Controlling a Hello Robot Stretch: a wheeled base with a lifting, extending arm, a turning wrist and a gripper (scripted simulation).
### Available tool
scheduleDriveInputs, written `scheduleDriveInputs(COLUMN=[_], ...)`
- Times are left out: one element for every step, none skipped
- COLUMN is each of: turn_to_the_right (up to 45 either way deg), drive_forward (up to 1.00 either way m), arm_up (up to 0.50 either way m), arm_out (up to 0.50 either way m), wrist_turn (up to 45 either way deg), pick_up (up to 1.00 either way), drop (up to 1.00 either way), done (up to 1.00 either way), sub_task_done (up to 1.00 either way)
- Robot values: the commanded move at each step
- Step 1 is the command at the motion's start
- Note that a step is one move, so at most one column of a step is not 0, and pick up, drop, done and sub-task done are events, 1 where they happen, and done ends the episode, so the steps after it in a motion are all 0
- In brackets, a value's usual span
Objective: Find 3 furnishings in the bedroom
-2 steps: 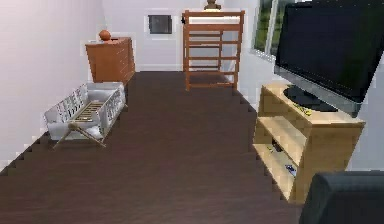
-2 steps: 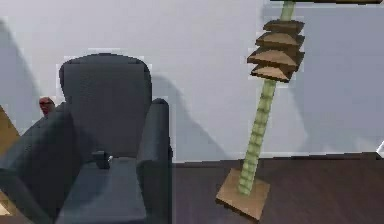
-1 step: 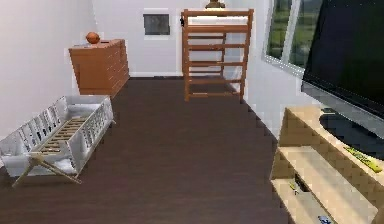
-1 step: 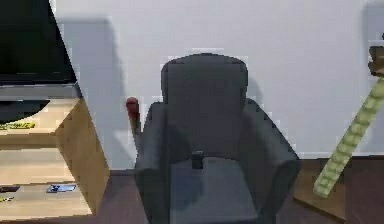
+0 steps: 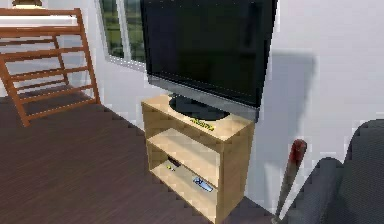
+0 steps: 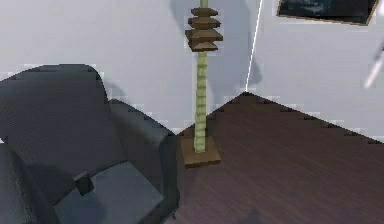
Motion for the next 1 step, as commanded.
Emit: scheduleDriveInputs(turn_to_the_right=[0.0], drive_forward=[0.00], arm_up=[0.00], arm_out=[0.00], wrist_turn=[0.0], pick_up=[0.00], drop=[0.00], done=[1.00], sub_task_done=[0.00])
